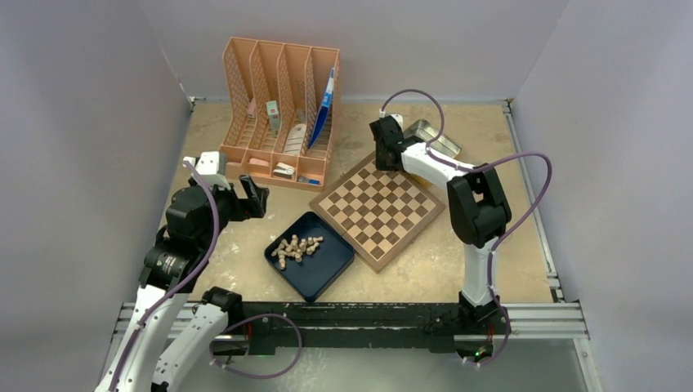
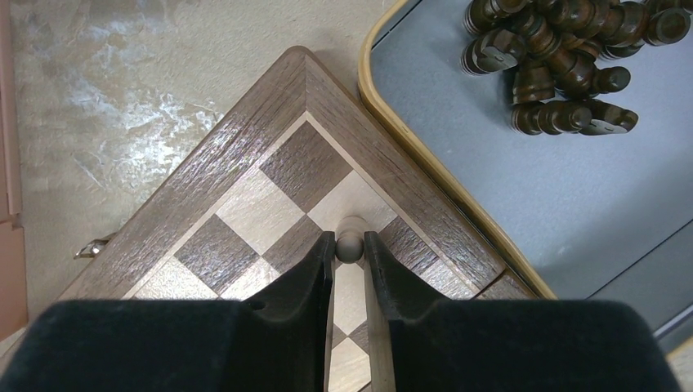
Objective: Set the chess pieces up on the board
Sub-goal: Place the chess piece on the chessboard.
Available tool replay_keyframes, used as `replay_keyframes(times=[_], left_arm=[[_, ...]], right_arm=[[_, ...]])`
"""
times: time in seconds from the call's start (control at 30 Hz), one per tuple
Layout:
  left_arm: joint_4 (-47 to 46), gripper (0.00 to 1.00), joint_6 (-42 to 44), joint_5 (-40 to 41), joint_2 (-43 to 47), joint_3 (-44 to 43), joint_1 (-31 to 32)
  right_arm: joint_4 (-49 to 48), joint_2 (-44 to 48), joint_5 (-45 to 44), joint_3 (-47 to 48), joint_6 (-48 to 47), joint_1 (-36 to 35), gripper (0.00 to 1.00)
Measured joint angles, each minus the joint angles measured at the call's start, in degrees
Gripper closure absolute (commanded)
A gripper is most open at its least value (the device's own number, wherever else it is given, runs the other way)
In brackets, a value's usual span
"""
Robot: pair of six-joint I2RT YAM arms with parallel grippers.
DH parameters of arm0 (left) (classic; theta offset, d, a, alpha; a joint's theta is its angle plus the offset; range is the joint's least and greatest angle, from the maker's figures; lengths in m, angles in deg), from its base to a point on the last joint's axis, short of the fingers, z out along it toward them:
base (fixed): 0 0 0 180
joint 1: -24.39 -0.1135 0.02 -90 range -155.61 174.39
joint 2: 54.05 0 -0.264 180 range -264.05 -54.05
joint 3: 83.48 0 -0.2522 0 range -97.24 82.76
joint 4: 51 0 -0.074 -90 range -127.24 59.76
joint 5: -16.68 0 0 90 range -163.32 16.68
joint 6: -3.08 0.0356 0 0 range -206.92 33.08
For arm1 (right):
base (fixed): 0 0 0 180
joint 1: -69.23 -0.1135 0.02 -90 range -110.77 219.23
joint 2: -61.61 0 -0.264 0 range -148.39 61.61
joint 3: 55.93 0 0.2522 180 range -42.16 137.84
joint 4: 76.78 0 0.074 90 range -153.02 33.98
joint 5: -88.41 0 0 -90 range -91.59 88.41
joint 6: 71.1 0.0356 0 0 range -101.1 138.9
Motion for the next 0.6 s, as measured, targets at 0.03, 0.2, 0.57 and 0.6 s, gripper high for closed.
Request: replay_keyframes(times=[0.03, 0.2, 0.57, 0.6], left_arm=[[-0.02, 0.15, 0.00, -0.02, 0.00, 0.00, 0.00], [-0.02, 0.15, 0.00, -0.15, -0.15, 0.07, 0.00], [-0.02, 0.15, 0.00, -0.72, -0.70, 0.28, 0.00], [-0.04, 0.15, 0.00, -0.76, -0.72, 0.33, 0.00]], right_arm=[[0.02, 0.00, -0.04, 0.00, 0.00, 0.00, 0.80], [-0.02, -0.44, -0.15, 0.46, 0.00, 0.00, 0.80], [0.04, -0.76, -0.44, 0.96, -0.02, 0.00, 0.73], [0.04, -0.79, -0.46, 0.96, -0.04, 0.00, 0.72]])
